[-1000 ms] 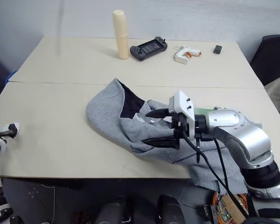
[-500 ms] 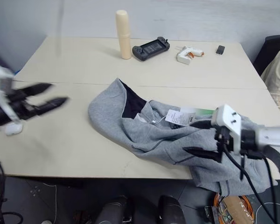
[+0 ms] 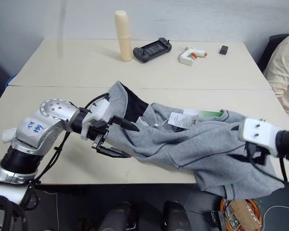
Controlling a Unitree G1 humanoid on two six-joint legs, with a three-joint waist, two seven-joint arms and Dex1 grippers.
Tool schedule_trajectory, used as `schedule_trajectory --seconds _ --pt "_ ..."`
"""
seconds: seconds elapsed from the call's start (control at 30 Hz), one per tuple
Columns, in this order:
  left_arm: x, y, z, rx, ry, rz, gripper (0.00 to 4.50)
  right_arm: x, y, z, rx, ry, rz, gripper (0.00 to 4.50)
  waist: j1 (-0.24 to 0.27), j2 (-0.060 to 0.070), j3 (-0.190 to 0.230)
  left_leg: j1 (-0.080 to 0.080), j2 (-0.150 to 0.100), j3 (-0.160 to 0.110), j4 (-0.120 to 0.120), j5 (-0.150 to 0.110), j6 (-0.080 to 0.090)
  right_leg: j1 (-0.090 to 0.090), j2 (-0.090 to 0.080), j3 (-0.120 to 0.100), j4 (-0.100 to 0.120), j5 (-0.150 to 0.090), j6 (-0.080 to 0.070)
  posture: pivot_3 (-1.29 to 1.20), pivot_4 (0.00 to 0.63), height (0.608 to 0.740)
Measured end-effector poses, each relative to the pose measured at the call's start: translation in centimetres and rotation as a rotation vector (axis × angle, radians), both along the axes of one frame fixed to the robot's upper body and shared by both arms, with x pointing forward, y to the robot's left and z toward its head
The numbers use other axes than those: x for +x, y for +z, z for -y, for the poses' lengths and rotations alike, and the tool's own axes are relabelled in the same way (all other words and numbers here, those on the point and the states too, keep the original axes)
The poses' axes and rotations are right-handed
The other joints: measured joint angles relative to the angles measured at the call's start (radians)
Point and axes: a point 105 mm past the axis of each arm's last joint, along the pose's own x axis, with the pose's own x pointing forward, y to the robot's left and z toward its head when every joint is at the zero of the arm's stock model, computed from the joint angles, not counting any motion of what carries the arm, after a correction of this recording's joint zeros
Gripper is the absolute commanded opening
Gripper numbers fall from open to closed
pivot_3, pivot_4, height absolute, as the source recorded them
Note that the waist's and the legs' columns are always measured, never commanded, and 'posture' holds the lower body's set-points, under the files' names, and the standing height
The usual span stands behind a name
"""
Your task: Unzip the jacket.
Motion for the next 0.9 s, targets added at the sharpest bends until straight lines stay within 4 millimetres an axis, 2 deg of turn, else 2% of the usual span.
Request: schedule_trajectory --seconds 0.13,0.23,0.33,0.43,0.53,0.57,0.6,0.9 --pt "-0.2 -0.3 -0.3 -0.005 0.011 -0.005 4.45 1.6 1.4 1.4 -0.033 -0.026 0.028 4.50 -0.002 0.000 0.000 0.000 0.001 -0.001 0.000 0.000 0.000 0.000 0.000 0.000 -0.001 0.000 0.000 0.00 0.150 0.740" --pt "-0.3 -0.8 -0.6 -0.010 0.033 -0.019 4.45 2.6 0.9 1.5 -0.034 -0.018 0.004 4.50 -0.007 0.000 0.000 0.000 0.001 -0.001 0.000 0.000 0.000 0.000 -0.001 0.000 0.000 0.000 0.000 0.00 0.150 0.740" --pt "-0.2 -0.4 -0.6 -0.017 0.048 0.002 4.45 3.6 0.3 1.2 -0.029 0.006 -0.010 4.50 -0.005 0.001 0.001 -0.001 0.001 -0.001 0.001 0.000 0.000 0.000 -0.001 0.000 0.000 0.000 0.000 0.00 0.150 0.740" --pt "-0.2 -0.1 -0.6 -0.023 0.058 0.020 4.50 4.8 -1.1 0.7 -0.033 0.025 -0.028 3.93 -0.005 0.001 0.001 -0.001 0.001 -0.001 0.001 0.000 0.000 0.000 -0.001 -0.001 0.000 0.000 0.000 0.00 0.150 0.740" --pt "0.1 -0.1 -0.6 -0.025 0.076 0.029 4.50 4.8 -2.6 0.8 -0.060 0.049 -0.073 2.94 0.000 0.002 0.001 -0.001 0.000 -0.001 0.001 0.000 0.000 0.000 0.000 -0.001 0.001 0.000 0.000 0.00 0.150 0.740" --pt "0.1 -0.1 -0.6 -0.025 0.077 0.030 4.50 4.8 -2.6 0.8 -0.062 0.051 -0.076 2.89 0.000 0.002 0.001 -0.001 0.000 -0.001 0.001 0.000 0.000 0.000 0.000 -0.001 0.001 0.000 0.000 0.00 0.150 0.740" --pt "0.1 -0.1 -0.6 -0.026 0.081 0.031 4.50 4.8 -2.7 0.9 -0.065 0.055 -0.079 2.51 0.001 0.002 0.001 -0.001 0.000 -0.001 0.001 0.000 0.000 0.000 -0.001 -0.001 0.001 0.000 0.000 0.00 0.150 0.740" --pt "0.2 0.1 -0.6 -0.026 0.090 0.036 4.50 4.6 -2.4 1.3 -0.067 0.032 -0.046 2.43 0.003 0.002 0.001 -0.001 0.001 -0.001 0.001 0.000 0.000 0.000 -0.001 -0.001 0.006 0.000 0.000 0.00 0.150 0.740"
